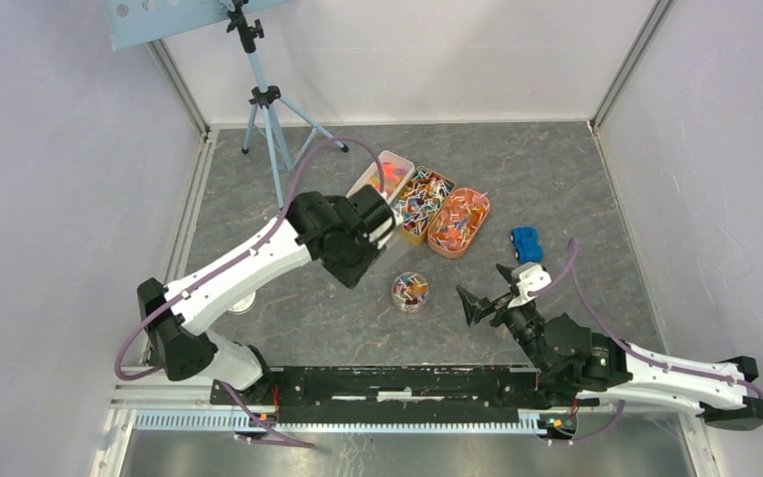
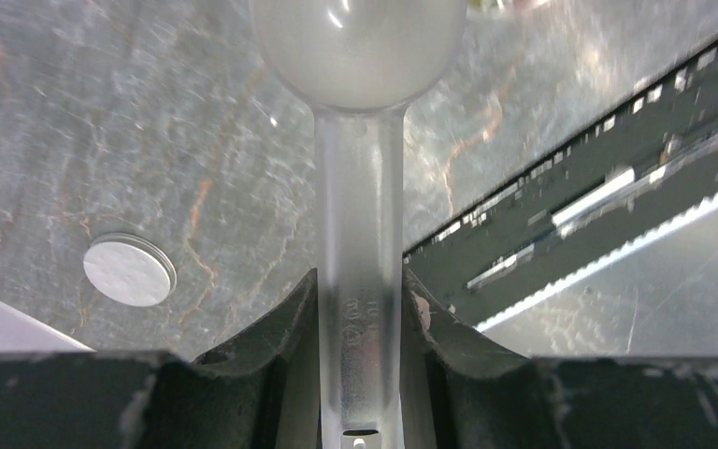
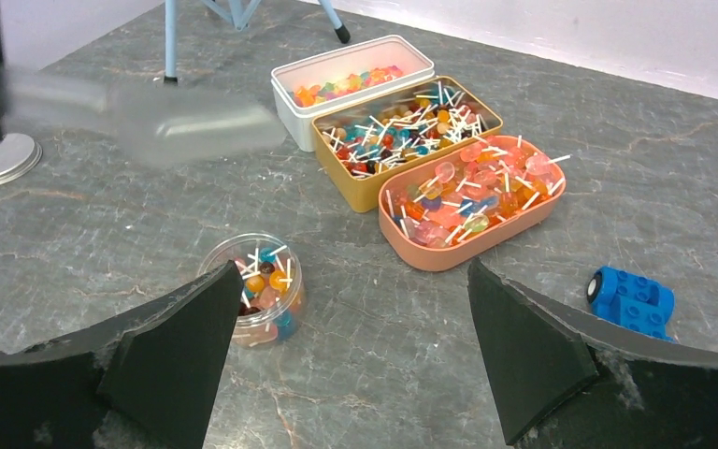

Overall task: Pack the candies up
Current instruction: Scoop the fake candies from the storage box.

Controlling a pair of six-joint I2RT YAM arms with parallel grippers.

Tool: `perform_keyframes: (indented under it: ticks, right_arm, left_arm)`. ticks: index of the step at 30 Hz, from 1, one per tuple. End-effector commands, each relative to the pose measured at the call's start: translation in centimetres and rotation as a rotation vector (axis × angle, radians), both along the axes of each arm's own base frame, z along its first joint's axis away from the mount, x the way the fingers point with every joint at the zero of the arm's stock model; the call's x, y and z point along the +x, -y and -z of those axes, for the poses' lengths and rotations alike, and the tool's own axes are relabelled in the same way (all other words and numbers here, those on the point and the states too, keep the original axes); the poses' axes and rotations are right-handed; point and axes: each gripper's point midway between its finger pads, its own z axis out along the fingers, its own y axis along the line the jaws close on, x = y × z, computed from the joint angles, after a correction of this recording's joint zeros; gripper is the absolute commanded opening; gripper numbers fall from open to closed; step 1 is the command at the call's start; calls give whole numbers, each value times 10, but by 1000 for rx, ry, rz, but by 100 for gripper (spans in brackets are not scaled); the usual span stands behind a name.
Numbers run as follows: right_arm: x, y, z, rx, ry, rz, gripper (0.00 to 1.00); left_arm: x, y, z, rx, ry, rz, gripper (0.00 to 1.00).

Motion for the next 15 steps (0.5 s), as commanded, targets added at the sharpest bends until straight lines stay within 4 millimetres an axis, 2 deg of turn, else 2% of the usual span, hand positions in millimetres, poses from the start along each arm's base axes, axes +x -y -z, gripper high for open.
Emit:
perform_keyframes:
  ticks: [1, 5, 12, 15]
  right_arm:
    - [-3, -14, -8, 26, 36, -55, 98]
    - [-5, -22, -11, -7, 19, -83, 98]
    - [-8, -25, -12, 7, -5, -102, 98]
    - [-9, -22, -14, 21, -7, -99, 98]
  left_arm:
    - [51, 19, -27, -112, 108, -46, 2]
    - [84, 24, -40, -137, 133, -73, 2]
    - [120, 35, -37, -100, 113, -66, 2]
    - [131, 41, -30, -89, 78, -68, 2]
